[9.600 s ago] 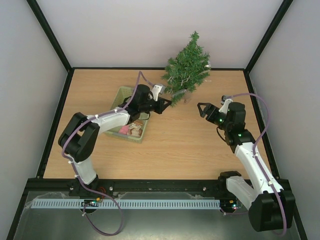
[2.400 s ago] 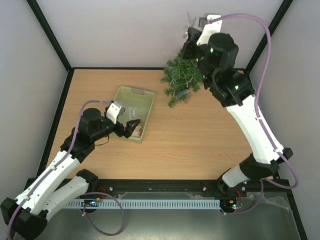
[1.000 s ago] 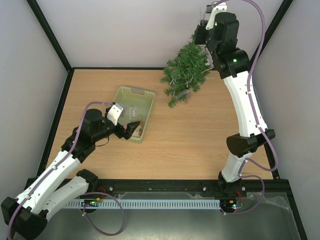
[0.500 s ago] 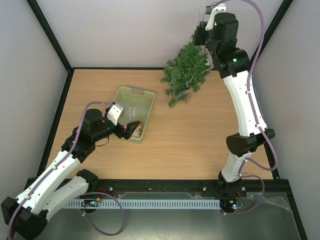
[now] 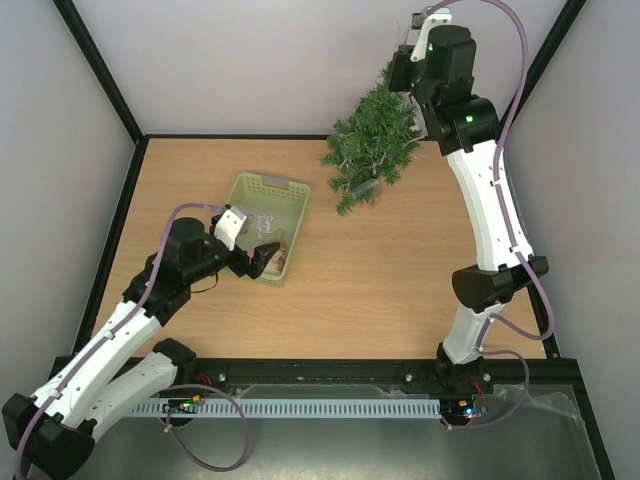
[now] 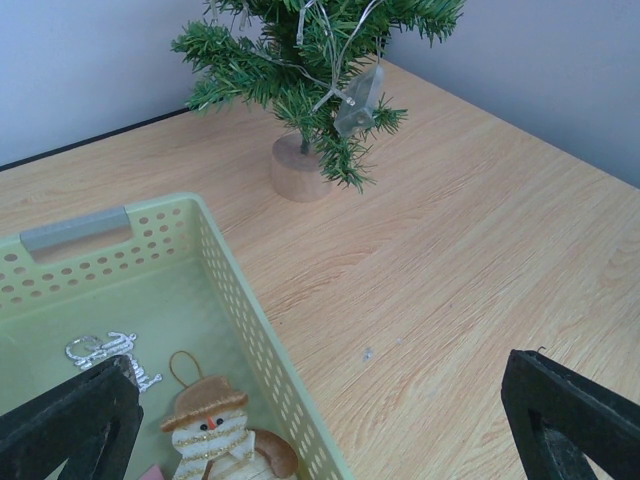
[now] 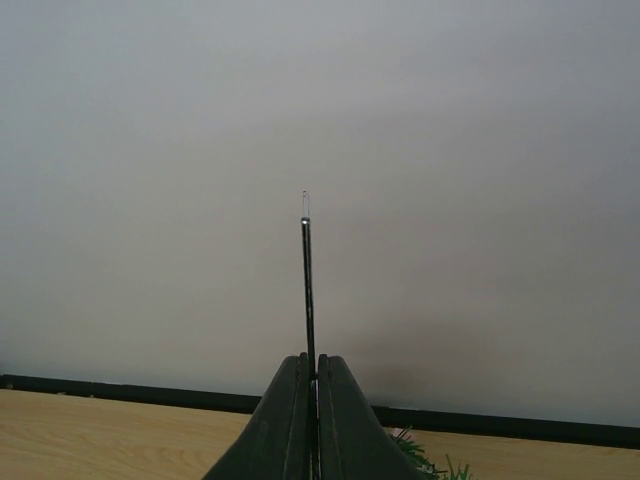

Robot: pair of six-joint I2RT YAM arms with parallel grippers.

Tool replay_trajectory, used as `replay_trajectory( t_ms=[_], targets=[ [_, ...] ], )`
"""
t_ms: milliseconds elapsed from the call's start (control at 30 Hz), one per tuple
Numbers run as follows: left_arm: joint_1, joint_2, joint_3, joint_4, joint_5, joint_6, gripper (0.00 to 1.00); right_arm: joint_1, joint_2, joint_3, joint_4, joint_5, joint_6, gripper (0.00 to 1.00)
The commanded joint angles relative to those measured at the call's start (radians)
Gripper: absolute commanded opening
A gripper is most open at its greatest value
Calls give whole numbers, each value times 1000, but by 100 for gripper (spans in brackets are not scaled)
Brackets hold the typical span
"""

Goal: Decorate the small christmas tree
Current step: Place the decoration item on the Christmas tree.

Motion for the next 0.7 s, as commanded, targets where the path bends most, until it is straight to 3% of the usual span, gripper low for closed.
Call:
replay_trajectory(
  t_ms=[0, 667],
  targets=[
    [-2, 7, -16, 0, 2, -5, 99, -8, 5, 40, -25, -9, 5, 2],
    [-2, 4, -16, -1, -1, -2, 99, -15, 13, 69, -52, -16, 18, 2]
  ],
)
